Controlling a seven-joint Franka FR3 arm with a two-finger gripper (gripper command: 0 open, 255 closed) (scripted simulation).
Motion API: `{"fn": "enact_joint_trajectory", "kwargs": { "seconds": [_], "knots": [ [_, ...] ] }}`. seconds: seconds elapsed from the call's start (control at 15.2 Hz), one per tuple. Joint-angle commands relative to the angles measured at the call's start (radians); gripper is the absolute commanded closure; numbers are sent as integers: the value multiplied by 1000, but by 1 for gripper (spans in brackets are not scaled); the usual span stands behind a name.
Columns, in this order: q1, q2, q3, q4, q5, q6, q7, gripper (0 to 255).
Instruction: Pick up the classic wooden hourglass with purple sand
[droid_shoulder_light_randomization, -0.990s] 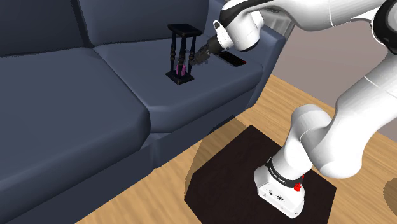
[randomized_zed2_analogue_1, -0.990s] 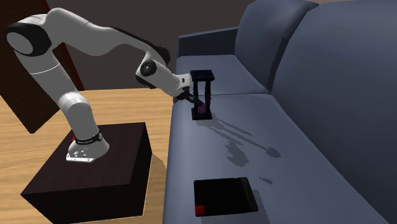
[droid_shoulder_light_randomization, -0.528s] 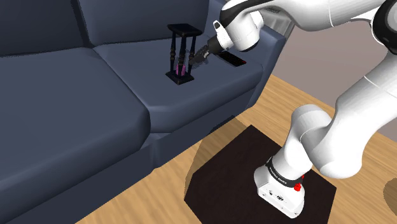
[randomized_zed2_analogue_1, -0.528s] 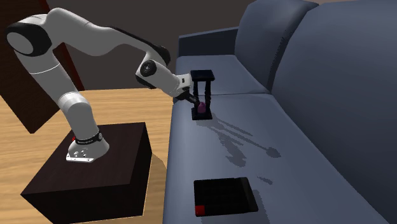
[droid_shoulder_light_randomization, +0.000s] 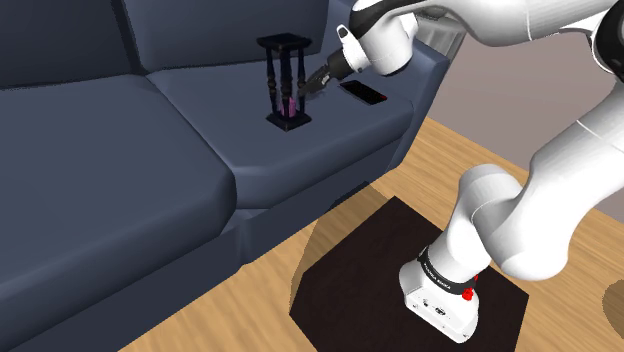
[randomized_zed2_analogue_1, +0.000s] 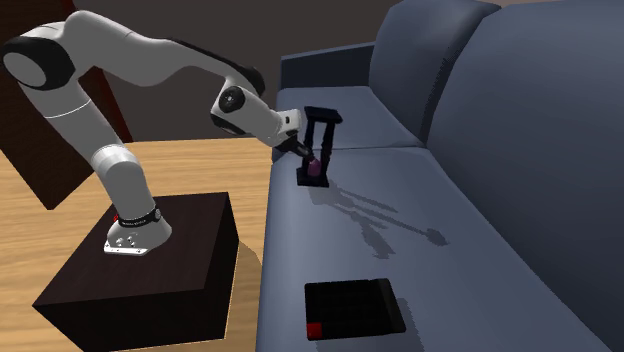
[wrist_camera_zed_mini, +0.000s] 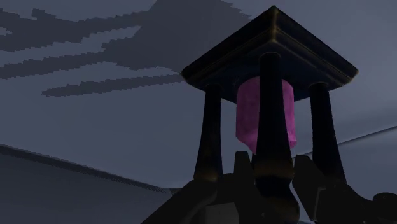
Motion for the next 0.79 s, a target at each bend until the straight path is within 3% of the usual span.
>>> {"fn": "enact_joint_trajectory", "kwargs": {
  "seconds": [0.0,0.59,0.73],
  "knots": [
    [-15,-17,15,10,-44,-11,43,255],
    [-74,-74,76,62,-189,-78,192,255],
    [-75,-75,77,63,-190,-79,194,255]
  ]
}}
